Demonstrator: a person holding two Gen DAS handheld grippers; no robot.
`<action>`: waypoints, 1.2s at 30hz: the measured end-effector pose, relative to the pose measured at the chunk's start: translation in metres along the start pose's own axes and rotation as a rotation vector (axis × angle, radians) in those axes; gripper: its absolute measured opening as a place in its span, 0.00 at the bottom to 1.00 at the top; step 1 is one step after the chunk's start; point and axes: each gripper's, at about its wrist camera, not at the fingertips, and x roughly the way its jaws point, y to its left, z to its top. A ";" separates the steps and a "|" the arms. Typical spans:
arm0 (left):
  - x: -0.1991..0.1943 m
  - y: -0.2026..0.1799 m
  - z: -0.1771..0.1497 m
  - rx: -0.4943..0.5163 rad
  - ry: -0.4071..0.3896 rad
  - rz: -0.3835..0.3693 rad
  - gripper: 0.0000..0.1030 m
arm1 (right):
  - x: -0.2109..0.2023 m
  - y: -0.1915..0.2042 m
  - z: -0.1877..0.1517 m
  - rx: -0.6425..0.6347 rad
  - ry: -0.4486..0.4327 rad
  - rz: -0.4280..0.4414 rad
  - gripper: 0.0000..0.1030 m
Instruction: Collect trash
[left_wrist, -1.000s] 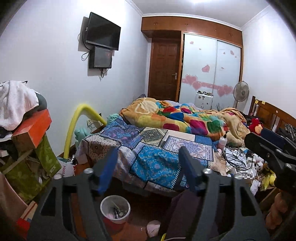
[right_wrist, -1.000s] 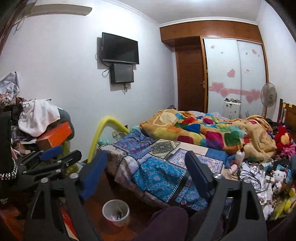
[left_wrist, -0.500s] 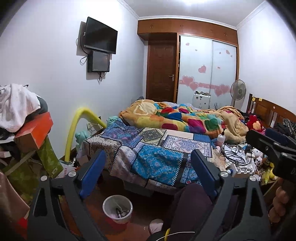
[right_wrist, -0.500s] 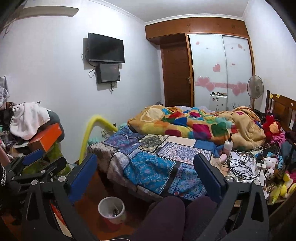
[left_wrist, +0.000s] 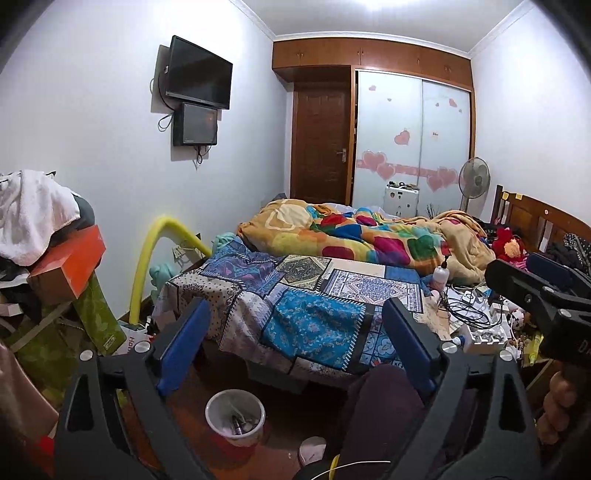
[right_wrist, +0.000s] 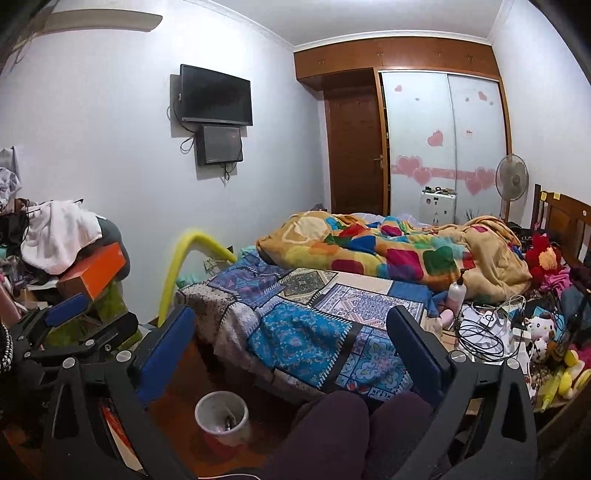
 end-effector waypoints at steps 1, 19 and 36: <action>0.000 0.000 0.000 0.000 0.001 -0.001 0.92 | 0.001 0.000 0.000 -0.001 0.001 0.001 1.00; 0.001 0.003 -0.002 -0.005 0.001 -0.009 0.92 | 0.000 0.003 -0.001 -0.006 0.009 0.008 1.00; 0.000 0.003 -0.003 -0.004 -0.002 -0.012 0.94 | 0.002 0.001 -0.001 -0.011 0.014 0.028 1.00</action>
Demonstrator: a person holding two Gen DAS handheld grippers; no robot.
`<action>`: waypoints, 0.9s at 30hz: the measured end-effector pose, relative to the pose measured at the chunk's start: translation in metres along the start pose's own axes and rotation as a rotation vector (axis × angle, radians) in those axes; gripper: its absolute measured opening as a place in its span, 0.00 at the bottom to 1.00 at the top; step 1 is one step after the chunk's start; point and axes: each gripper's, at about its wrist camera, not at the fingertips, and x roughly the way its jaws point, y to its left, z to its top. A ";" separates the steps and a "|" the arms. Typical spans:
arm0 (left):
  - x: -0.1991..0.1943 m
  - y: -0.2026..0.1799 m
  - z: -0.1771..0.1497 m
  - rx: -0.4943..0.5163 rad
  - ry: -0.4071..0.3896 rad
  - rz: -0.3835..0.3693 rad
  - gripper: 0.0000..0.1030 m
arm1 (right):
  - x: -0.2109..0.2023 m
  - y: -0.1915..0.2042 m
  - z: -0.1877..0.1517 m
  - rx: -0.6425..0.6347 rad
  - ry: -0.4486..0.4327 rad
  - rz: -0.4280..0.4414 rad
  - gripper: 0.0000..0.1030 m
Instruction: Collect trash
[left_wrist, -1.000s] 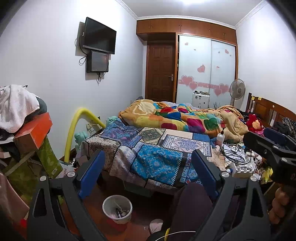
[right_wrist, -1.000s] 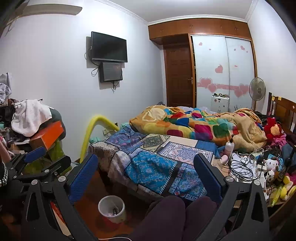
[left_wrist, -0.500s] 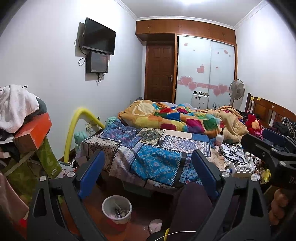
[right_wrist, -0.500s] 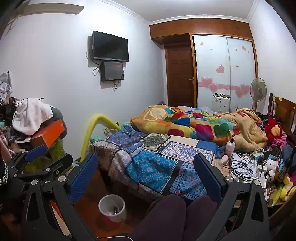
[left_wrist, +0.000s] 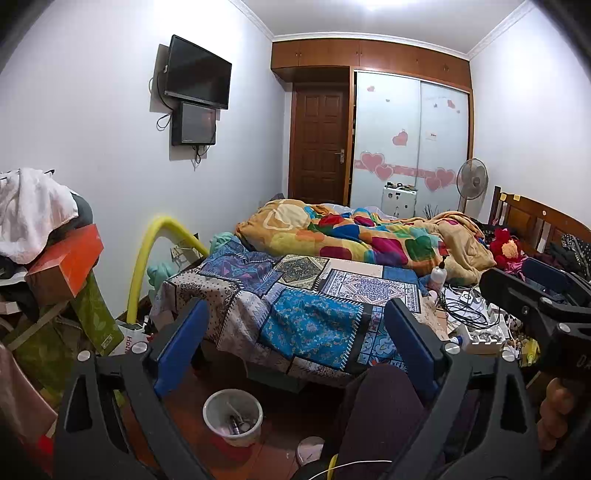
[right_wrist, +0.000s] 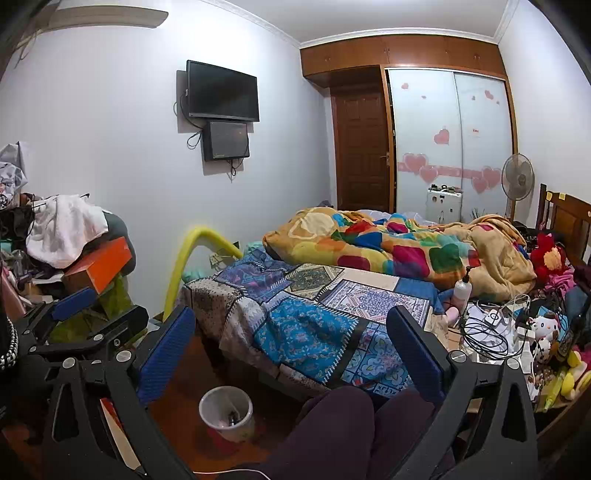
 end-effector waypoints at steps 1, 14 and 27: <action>0.000 0.000 0.000 0.000 0.000 0.000 0.95 | 0.001 0.000 0.000 -0.001 0.000 0.002 1.00; -0.001 -0.004 -0.002 -0.013 -0.003 -0.007 0.97 | 0.000 -0.004 -0.001 -0.007 -0.007 0.008 1.00; 0.001 0.000 -0.003 -0.050 0.001 -0.023 0.98 | -0.001 -0.009 0.002 -0.010 -0.013 0.013 1.00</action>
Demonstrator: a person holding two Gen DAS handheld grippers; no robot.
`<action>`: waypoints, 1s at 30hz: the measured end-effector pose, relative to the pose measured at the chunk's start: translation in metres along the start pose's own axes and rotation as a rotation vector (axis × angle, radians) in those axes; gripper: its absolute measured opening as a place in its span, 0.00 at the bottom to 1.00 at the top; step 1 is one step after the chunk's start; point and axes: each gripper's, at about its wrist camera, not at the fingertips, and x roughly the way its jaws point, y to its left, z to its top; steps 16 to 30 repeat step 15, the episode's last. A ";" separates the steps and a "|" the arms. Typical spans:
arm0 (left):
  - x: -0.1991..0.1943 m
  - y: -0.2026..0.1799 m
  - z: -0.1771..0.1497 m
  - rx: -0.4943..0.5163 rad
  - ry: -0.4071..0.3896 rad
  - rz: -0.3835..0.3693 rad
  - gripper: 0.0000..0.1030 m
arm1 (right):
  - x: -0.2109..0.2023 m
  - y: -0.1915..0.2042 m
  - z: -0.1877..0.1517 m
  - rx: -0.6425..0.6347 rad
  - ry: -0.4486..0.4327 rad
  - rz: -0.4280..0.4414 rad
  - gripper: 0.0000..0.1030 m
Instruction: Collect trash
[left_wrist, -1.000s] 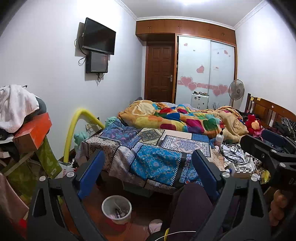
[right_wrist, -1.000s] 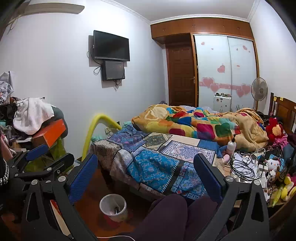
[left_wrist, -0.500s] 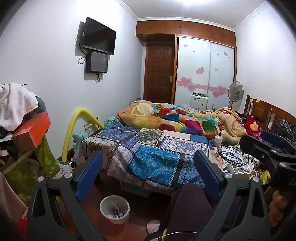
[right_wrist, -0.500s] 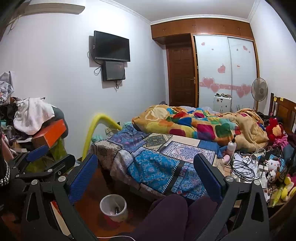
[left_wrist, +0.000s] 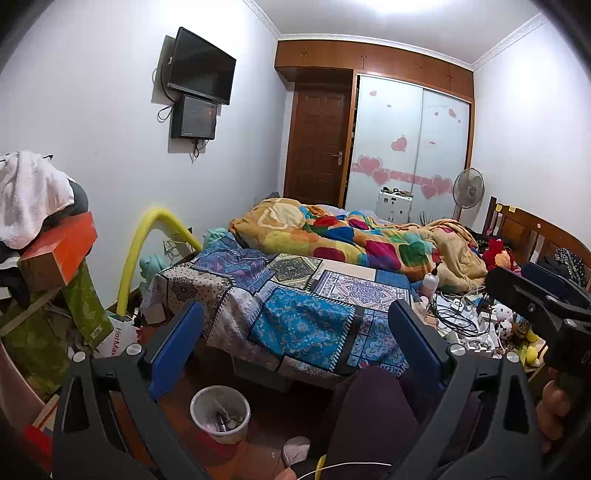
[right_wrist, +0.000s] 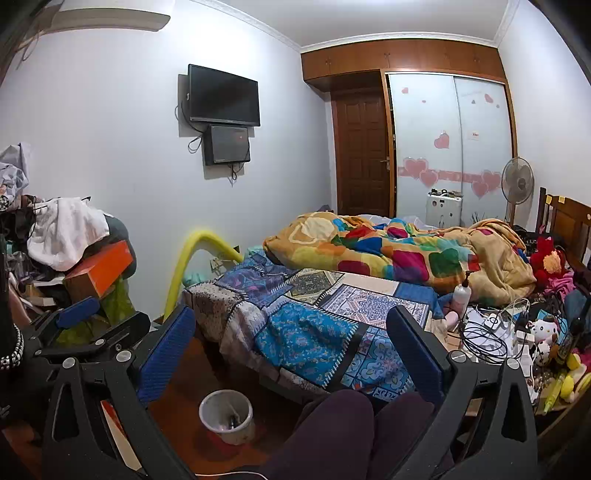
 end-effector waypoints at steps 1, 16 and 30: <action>-0.001 0.000 0.000 0.003 -0.002 0.003 0.98 | 0.000 0.000 0.000 0.000 0.000 0.001 1.00; -0.001 -0.002 0.000 0.006 0.001 -0.008 0.98 | 0.000 -0.001 0.001 0.001 0.003 0.002 1.00; -0.001 -0.002 0.000 0.006 0.001 -0.008 0.98 | 0.000 -0.001 0.001 0.001 0.003 0.002 1.00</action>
